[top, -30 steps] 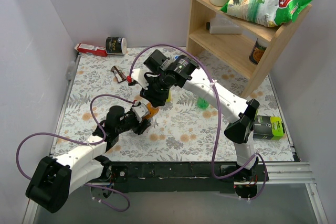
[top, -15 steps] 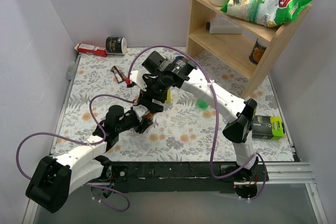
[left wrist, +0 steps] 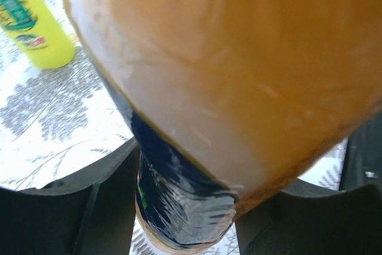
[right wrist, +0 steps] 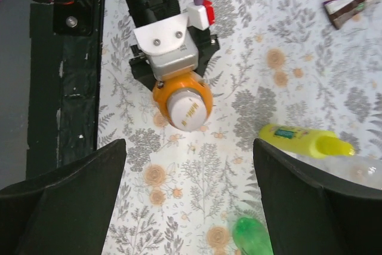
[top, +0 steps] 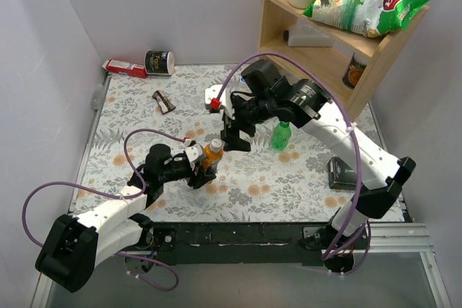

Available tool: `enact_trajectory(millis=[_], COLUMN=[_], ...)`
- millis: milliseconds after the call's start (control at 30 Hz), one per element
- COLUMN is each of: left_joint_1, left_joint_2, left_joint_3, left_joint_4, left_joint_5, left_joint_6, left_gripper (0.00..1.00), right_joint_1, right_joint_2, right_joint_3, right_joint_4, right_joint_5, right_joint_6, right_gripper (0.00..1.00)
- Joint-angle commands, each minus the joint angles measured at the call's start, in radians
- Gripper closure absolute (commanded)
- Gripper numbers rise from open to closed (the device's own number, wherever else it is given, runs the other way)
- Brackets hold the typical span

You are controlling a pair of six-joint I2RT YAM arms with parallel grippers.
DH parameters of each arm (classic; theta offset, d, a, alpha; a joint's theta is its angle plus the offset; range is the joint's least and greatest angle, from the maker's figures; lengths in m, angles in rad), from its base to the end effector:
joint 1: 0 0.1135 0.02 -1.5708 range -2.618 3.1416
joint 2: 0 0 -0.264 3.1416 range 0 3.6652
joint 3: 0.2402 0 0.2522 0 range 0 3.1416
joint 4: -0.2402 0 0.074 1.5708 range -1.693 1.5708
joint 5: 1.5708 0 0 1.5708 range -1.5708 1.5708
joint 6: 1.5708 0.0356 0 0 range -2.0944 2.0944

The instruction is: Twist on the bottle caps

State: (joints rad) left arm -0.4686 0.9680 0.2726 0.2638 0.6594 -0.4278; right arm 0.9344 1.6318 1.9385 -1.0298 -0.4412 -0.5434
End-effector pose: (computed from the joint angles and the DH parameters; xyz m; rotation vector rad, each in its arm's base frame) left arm 0.1593 -0.1051 0.1774 0.4963 2.0624 -1.2141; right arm 0.1846 0.2753 0.4379 -1.7198 1.5424 0.7070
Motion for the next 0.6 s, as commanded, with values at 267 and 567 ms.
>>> enact_trajectory(millis=[267, 567], left_joint_1=[-0.004, -0.004], left_joint_2=[0.046, 0.067], left_joint_3=[0.099, 0.117], left_joint_4=[-0.034, -0.041], left_joint_5=[0.189, 0.213], left_joint_6=[-0.04, -0.078], left_gripper=[1.0, 1.0], right_joint_1=[-0.02, 0.038], right_joint_2=[0.034, 0.037], right_joint_3=[0.006, -0.018], right_joint_4=[0.074, 0.036], right_joint_5=[-0.096, -0.056], right_joint_6=[-0.096, -0.202], right_gripper=[0.06, 0.06])
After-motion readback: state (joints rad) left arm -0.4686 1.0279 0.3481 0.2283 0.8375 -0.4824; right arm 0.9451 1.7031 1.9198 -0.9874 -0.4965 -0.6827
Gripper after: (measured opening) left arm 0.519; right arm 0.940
